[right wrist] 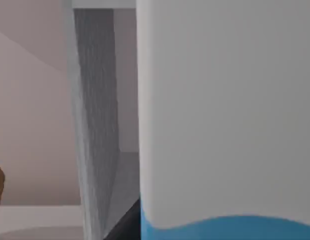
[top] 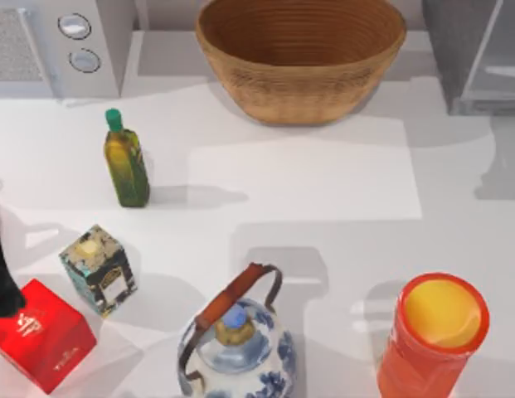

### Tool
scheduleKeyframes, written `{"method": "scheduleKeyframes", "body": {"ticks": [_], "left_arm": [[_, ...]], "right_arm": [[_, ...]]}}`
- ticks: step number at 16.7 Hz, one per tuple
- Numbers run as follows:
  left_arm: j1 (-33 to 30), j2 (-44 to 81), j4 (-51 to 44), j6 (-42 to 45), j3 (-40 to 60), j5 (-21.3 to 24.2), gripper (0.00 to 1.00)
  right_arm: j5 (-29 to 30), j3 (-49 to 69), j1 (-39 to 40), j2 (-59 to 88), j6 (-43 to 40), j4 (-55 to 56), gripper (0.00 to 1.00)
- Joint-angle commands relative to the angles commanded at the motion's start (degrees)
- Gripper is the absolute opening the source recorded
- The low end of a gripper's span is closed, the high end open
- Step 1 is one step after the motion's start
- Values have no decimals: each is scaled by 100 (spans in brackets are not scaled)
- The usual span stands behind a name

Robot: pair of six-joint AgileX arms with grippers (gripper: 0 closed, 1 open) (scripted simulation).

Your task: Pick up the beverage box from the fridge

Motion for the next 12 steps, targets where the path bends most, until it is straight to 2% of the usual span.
{"method": "scheduleKeyframes", "body": {"ticks": [7,12], "left_arm": [[0,0,0,0,0,0,100],[0,0,0,0,0,0,100]], "right_arm": [[426,-1439,489,-4168,-43,-2233,0],[678,-2303,781,-5875,-73,-3469,0]]}}
